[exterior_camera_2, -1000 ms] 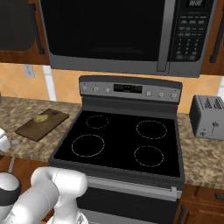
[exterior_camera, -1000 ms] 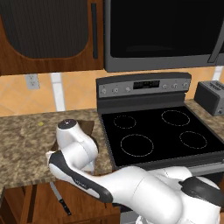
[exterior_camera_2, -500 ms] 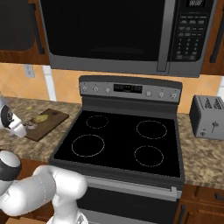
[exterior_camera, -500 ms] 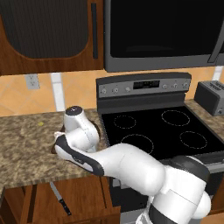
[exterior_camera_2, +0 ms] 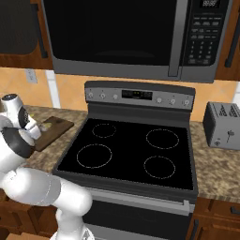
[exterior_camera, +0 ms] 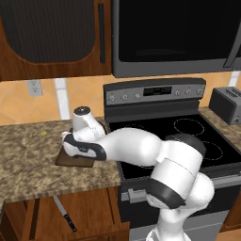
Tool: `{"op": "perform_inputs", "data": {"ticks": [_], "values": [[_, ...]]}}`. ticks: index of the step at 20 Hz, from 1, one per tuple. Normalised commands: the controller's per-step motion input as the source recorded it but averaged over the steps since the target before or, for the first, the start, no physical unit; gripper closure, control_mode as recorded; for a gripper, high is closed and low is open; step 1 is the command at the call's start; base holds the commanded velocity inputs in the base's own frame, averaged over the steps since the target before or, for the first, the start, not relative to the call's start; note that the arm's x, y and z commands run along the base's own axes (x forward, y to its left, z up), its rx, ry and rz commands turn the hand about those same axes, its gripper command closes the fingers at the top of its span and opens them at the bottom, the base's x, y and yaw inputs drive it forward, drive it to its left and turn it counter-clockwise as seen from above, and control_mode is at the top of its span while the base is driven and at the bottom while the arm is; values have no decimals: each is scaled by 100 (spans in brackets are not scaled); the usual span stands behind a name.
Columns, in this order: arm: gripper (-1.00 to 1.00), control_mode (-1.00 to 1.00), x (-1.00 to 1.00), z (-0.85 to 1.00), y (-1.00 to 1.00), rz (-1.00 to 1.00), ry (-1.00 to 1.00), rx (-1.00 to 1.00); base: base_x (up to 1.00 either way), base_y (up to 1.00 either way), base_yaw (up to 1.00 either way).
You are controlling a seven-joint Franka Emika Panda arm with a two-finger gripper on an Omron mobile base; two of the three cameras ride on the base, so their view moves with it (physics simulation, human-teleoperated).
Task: Place the appropriate cutting tool for cutting the potato skin on the cutting board.
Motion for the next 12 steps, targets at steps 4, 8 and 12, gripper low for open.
{"op": "perform_inputs", "data": {"ticks": [4, 8, 12], "values": [[100, -100, 42, -38, 6, 0, 0, 0, 0, 0, 0], [100, -100, 31, -26, 0, 0, 0, 0, 0, 0, 0], [100, -100, 21, -20, 3, 0, 0, 0, 0, 0, 0]]}}
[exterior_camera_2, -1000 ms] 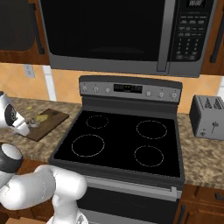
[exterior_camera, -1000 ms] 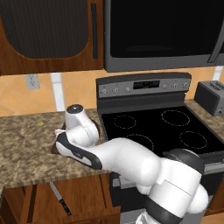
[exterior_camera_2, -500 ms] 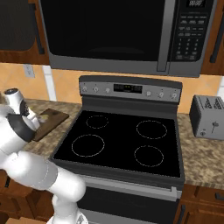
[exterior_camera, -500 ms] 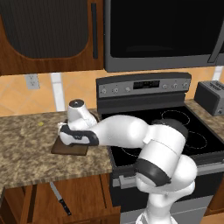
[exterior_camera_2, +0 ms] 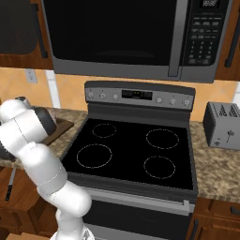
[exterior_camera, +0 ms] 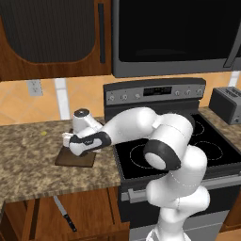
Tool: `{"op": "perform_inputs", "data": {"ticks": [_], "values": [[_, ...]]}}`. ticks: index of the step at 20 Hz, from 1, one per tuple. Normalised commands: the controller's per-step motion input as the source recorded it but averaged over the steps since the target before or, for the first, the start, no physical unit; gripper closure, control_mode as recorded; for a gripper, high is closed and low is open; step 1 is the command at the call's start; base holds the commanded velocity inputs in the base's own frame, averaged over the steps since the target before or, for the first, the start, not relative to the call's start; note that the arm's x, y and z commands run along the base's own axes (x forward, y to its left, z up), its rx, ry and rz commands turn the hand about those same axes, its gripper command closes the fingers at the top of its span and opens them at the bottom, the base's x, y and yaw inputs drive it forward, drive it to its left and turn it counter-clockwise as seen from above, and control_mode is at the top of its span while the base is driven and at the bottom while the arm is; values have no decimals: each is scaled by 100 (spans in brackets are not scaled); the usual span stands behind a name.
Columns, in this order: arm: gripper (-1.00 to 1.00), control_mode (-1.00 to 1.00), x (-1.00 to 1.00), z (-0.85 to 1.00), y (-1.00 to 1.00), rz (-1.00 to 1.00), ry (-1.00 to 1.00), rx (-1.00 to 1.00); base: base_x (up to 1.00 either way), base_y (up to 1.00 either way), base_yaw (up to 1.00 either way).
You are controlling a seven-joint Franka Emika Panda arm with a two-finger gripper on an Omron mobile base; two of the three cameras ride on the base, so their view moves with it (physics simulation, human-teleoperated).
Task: Place the appropriate cutting tool for cutting the potato skin on the cutting board.
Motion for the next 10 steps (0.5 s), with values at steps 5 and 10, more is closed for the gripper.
{"op": "perform_inputs", "data": {"ticks": [5, 10], "values": [[100, -100, 2, -25, 5, 0, 0, 0, 0, 0, 0], [-100, -100, 3, -9, 0, 0, 0, 0, 0, 0, 0]]}}
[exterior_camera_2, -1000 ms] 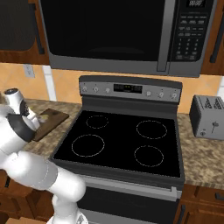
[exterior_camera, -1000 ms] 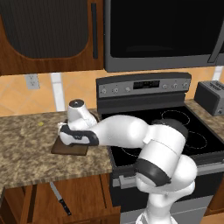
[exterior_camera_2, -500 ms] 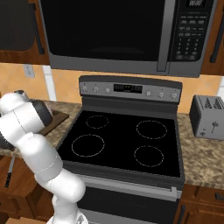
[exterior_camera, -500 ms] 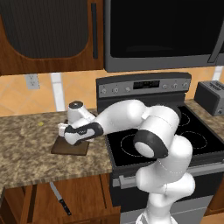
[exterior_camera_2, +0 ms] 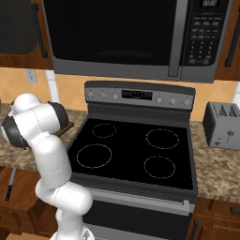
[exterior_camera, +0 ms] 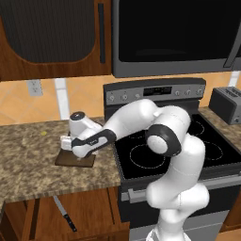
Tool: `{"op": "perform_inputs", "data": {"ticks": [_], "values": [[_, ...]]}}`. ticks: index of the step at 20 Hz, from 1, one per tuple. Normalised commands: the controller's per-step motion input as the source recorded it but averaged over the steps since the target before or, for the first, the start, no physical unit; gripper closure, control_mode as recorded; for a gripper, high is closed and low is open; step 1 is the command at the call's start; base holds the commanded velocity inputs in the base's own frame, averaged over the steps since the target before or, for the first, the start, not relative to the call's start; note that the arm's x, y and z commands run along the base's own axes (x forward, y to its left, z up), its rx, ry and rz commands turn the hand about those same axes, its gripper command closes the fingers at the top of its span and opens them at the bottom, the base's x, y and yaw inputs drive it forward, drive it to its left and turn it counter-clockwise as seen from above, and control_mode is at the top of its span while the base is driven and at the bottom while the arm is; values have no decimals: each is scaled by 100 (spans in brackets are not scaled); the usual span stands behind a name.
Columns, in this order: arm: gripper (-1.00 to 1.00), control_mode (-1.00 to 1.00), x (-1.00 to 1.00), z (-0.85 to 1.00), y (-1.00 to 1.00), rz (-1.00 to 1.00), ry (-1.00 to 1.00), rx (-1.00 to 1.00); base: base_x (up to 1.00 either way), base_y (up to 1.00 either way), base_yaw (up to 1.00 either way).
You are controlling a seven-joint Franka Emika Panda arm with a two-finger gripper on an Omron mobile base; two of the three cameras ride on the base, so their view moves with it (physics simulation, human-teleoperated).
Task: Place the appropriate cutting tool for cutting the potato skin on the cutting board.
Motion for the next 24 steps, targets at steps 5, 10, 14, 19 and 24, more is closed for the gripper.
{"op": "perform_inputs", "data": {"ticks": [5, 10, 14, 19, 24], "values": [[-100, -100, 0, 0, -2, 0, 0, 0, 0, 0, 0], [-100, -100, -12, 54, -29, 1, -1, 1, 0, 0, 0], [-100, -100, -66, 67, -94, 7, -3, 3, 0, 0, 0], [-100, -100, -98, 23, -100, 17, -1, 0, 0, 0, 0], [-100, -100, -100, 15, -100, 20, -2, 0, 0, 0, 0]]}}
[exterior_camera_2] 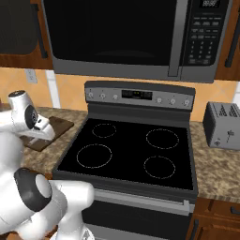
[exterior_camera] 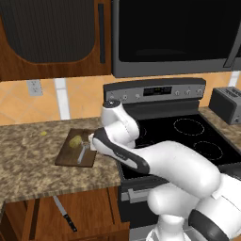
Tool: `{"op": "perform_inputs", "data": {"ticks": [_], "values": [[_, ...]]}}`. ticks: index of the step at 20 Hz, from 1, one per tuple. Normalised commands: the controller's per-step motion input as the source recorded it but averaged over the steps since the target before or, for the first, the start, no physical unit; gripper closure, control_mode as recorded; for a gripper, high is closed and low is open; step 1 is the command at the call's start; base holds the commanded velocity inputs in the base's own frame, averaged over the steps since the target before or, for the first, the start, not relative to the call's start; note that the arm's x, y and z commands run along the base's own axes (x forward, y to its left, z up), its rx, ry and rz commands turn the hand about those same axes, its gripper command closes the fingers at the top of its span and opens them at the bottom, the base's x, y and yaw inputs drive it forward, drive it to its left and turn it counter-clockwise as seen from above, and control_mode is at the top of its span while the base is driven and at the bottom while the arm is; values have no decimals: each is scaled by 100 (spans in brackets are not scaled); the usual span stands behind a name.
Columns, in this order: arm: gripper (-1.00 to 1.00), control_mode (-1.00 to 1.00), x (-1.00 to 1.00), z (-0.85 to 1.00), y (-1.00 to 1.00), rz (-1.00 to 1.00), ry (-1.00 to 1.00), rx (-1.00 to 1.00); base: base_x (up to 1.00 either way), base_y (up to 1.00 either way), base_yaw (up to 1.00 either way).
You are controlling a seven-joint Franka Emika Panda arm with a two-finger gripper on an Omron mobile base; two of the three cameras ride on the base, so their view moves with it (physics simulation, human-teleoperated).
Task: Place the appropriate cutting tool for cutting the potato skin on the cutting board.
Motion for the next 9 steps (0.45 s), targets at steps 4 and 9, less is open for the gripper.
{"op": "perform_inputs", "data": {"ticks": [4, 9], "values": [[-100, -100, -100, 29, -99, 18, 0, 0, 0, 0, 0], [-100, -100, -100, 28, -80, 19, 0, 0, 0, 0, 0]]}}
